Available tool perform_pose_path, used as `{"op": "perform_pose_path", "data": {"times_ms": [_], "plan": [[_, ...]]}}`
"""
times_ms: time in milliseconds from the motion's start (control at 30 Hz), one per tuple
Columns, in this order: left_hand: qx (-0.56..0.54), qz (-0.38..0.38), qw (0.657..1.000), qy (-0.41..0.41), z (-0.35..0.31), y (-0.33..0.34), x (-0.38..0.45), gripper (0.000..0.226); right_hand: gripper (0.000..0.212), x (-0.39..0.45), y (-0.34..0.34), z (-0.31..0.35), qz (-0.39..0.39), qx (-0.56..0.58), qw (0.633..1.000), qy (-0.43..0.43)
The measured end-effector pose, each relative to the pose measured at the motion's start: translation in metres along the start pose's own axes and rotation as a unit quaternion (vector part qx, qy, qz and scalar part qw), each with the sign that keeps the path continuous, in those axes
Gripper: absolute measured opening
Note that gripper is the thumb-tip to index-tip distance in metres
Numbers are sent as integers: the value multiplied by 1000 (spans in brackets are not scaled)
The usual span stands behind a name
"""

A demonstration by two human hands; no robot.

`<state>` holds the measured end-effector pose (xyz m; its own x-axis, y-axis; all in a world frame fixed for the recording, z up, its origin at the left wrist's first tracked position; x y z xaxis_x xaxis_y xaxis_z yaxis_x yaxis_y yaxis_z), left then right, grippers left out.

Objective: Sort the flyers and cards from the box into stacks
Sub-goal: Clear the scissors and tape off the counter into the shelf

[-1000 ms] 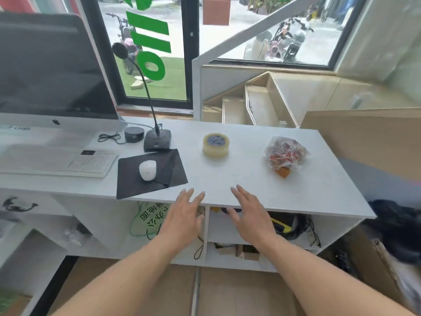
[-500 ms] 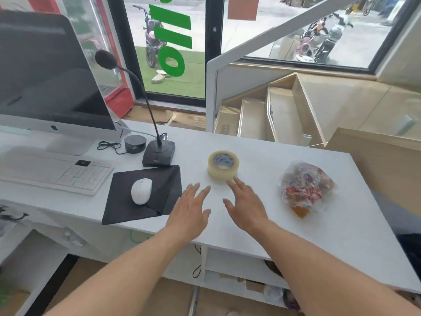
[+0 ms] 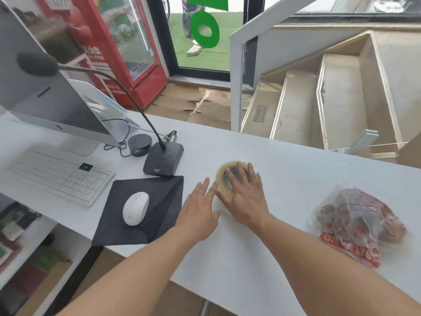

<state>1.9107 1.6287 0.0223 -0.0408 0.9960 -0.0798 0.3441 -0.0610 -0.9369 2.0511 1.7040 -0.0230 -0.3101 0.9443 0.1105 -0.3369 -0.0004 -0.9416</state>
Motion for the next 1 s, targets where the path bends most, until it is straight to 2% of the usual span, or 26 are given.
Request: {"op": "perform_pose_path", "data": {"times_ms": [100,200,367,500,567,733,833,1000], "plan": [[-31,0,999,-24,-6,6,13,81,79,1,5,-3,-21,17,1000,-9],[-72,10,996,-49,-14,15,22,78,79,0,6,-6,-27,30,999,-6],[18,7,1000,3,-5,27,21,83,84,-3,3,-6,-39,33,998,-19],[10,8,1000,13,-7,29,7,83,83,-22,2,-7,-43,33,998,-24],[4,1,1000,16,-7,31,-4,82,75,-34,4,-6,-57,58,997,-10],[-3,-43,998,41,0,38,-50,80,40,-88,14,3,-88,93,991,24],[-13,-66,995,74,8,45,-91,80,33,-130,15,19,-112,109,987,47],[-12,-77,988,132,32,47,-148,75,32,-195,12,54,-132,114,982,70]]}}
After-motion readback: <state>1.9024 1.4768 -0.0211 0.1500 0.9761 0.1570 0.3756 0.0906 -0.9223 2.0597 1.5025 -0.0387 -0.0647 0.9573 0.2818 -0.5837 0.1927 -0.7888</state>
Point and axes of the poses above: each hand's wrist, its own x-axis towards the middle knuckle, its own y-axis out of the palm, z = x × y, the point moved 2 cm from there along x, towards the middle knuckle, and after that the axes turned 9 degrees about -z, right-handed, at the moved point
